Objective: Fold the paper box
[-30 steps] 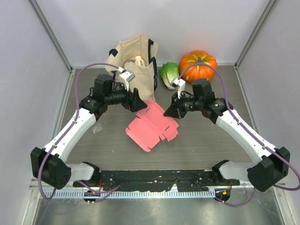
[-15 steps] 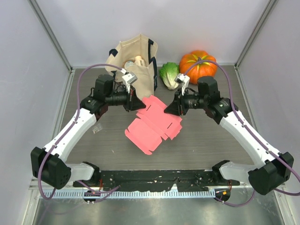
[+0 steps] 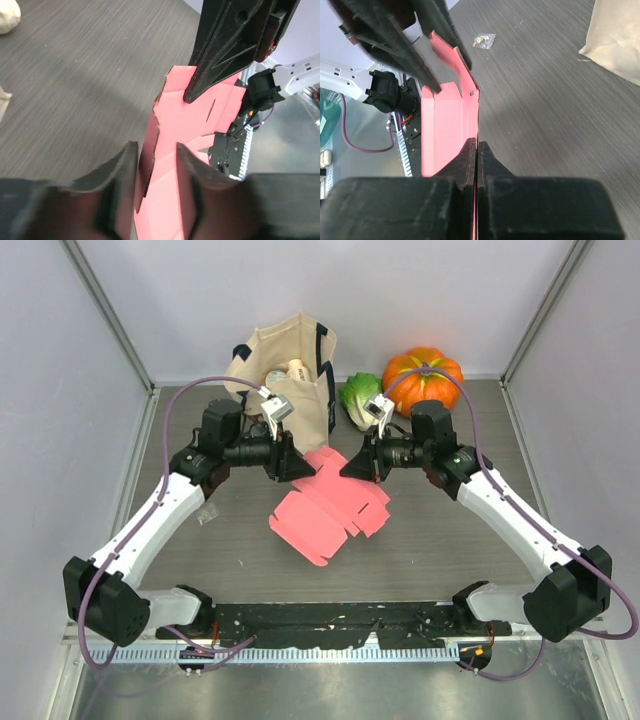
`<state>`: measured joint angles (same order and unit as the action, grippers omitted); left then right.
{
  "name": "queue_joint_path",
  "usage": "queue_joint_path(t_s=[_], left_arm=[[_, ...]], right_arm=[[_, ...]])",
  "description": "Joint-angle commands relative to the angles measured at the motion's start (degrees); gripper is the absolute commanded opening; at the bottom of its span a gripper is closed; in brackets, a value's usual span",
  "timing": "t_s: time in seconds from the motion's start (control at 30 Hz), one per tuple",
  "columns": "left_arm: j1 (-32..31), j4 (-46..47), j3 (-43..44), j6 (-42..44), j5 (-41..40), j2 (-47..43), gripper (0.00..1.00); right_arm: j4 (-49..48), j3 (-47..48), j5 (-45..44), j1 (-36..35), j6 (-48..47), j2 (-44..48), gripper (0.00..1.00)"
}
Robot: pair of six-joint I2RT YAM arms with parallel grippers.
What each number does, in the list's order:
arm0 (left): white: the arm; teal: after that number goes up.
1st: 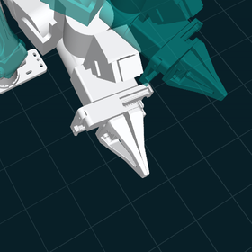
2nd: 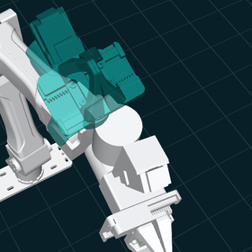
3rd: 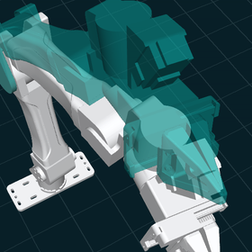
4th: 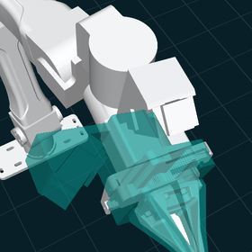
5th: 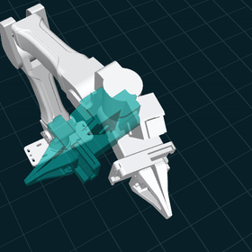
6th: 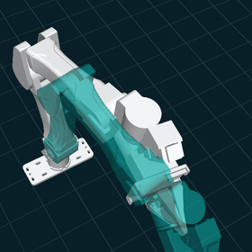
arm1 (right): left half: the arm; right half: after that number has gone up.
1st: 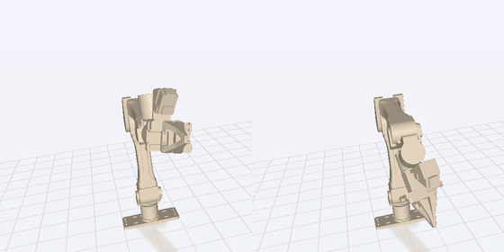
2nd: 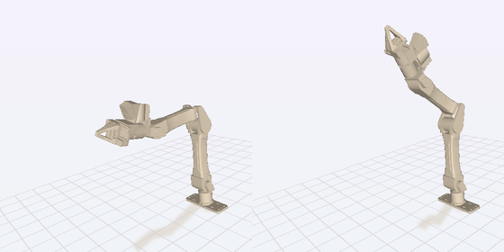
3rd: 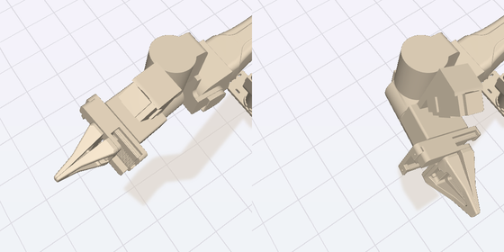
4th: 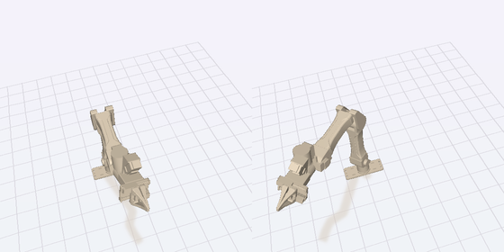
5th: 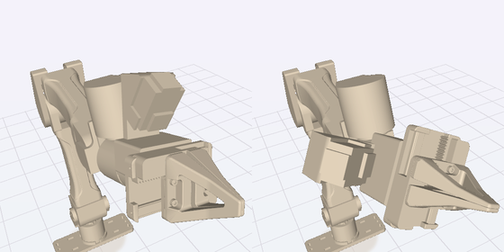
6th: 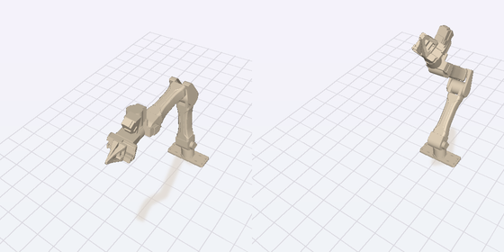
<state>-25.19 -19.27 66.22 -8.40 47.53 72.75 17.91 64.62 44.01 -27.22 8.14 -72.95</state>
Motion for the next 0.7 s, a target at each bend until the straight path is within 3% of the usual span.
queue_joint_path(t_s=[0.0, 0.07, 0.13, 0.2, 0.3, 0.33, 0.43, 0.67], left_arm=[[-0.3, 1.1, 3.2, -1.1, -3.0, -3.3, 0.59], [-0.3, 2.5, 3.4, -2.8, -2.9, -5.3, 0.73], [-0.2, 4.8, 2.6, -4.5, -3.6, -6.6, 0.71], [0.1, 5.5, 2.3, -5.0, -6.4, -7.8, 0.62], [1.0, 5.6, 3.0, -7.3, -9.0, -6.3, 0.38], [1.1, 5.0, 3.6, -7.6, -9.0, -5.5, 0.25], [1.2, 1.5, 6.0, -7.2, -7.7, -2.1, 0.15], [-1.3, 0.8, 5.9, -5.3, -8.2, -1.2, 0.06]], right_arm=[[-4.1, -0.9, 2.0, -0.4, 0.7, -0.4, 0.01], [-3.9, -1.8, 2.7, -0.5, -0.1, 0.0, 0.01], [-3.3, -2.2, 3.9, -1.0, -1.0, 0.3, 0.01], [-2.4, -2.0, 4.7, -1.7, -2.2, 0.3, 0.01], [-1.7, -1.2, 5.4, -2.9, -3.0, -0.2, 0.01], [-1.3, -1.0, 5.2, -3.2, -3.1, -0.4, 0.01], [-1.0, -0.7, 3.8, -3.8, -3.3, -0.3, 0.01], [-1.4, 0.0, 1.3, -4.7, -2.3, -0.4, 0.01]])
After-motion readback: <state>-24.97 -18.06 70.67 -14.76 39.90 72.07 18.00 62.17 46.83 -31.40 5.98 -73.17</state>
